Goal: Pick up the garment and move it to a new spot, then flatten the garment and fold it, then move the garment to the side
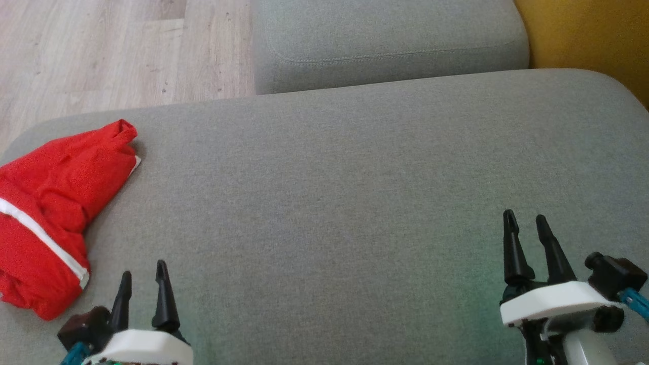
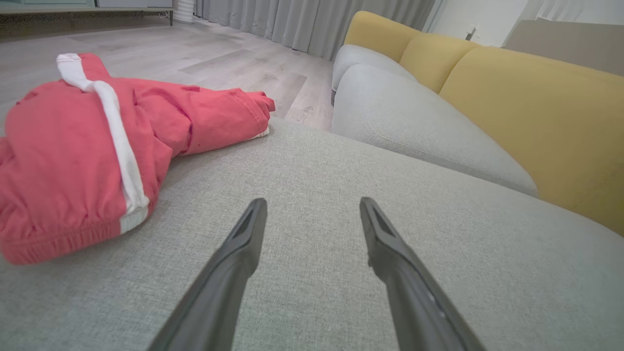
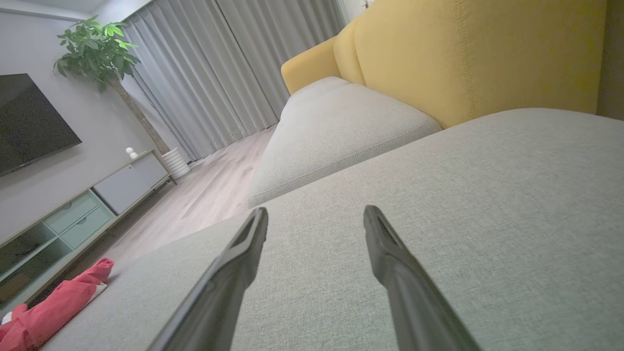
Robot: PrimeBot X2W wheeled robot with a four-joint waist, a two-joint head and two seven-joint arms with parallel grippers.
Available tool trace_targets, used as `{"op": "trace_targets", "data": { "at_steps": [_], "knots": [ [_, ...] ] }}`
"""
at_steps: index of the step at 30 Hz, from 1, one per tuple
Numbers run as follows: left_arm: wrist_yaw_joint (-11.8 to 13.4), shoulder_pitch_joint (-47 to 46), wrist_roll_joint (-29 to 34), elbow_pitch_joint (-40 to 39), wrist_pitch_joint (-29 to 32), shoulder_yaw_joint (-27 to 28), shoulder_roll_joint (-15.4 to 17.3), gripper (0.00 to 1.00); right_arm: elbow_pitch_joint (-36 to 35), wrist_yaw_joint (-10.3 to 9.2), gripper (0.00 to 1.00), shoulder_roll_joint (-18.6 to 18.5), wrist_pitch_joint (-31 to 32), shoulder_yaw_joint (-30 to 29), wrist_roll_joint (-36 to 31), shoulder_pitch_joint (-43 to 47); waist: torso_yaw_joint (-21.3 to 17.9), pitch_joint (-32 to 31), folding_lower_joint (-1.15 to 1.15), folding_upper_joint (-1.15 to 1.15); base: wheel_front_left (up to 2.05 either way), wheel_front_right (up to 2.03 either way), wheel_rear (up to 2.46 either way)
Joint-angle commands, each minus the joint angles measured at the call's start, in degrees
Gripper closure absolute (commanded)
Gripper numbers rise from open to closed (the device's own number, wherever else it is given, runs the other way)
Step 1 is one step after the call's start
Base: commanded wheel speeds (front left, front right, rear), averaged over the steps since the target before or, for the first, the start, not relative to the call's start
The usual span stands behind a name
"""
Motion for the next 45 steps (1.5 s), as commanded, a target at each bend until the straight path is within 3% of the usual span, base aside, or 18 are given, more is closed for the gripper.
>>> {"op": "trace_targets", "data": {
  "at_steps": [1, 9, 32, 45],
  "knots": [
    [0.55, -0.86, 2.45, -2.23, -1.0, 0.99, 1.57, 0.0, -1.61, -0.03, 0.0, -0.45, -1.03, 0.71, -1.98, -0.76, -0.05, -0.05, 0.0, 0.0, 0.0, 0.0, 0.0],
    [0.94, -0.37, 6.29, -2.31, -2.19, 0.72, 2.05, 0.0, -0.97, -0.03, 0.0, -0.4, -2.22, 0.55, -5.18, -0.53, -0.24, -0.02, 0.0, 0.0, 0.0, 0.0, 0.0],
    [-2.55, 1.93, 17.31, -0.39, -6.27, 0.31, 2.36, 0.0, 2.57, -0.04, 0.0, -0.45, -6.27, 2.41, -15.32, -0.58, -0.54, -0.27, 0.0, 0.0, 0.0, 0.0, 0.0],
    [-4.64, 1.02, 16.16, 4.93, -7.43, 2.45, 1.53, 0.0, 4.81, -0.04, 0.0, -0.47, -7.42, 3.29, -17.68, -0.78, -0.71, -0.25, 0.0, 0.0, 0.0, 0.0, 0.0]
  ]
}}
